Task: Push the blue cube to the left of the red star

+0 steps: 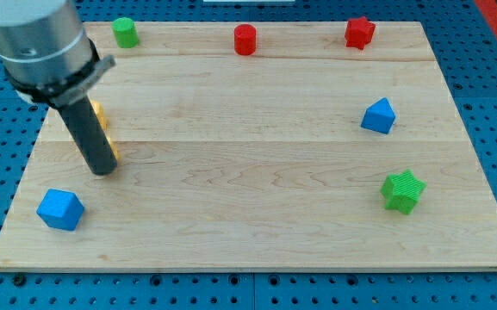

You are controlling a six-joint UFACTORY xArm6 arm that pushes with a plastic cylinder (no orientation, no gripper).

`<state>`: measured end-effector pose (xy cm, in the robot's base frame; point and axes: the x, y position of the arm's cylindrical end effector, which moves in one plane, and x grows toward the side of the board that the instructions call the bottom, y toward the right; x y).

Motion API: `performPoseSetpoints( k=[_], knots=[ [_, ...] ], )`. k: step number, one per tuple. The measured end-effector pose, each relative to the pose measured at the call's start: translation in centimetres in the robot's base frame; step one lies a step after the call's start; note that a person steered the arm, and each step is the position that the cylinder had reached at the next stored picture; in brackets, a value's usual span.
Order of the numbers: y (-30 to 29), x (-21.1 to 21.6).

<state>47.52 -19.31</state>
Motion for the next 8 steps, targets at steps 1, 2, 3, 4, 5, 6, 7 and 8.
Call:
performPoseSetpoints(
  k=[1,2,3,4,5,6,7,8],
  knots=[
    [-1.1,-1.9],
    [1.6,3.4],
    [4.4,11.3],
    [-4.9,12.0],
    [-7.2,9.3],
    [-1.4,8.3],
    [4.3,8.2],
    [7.2,5.7]
  ],
)
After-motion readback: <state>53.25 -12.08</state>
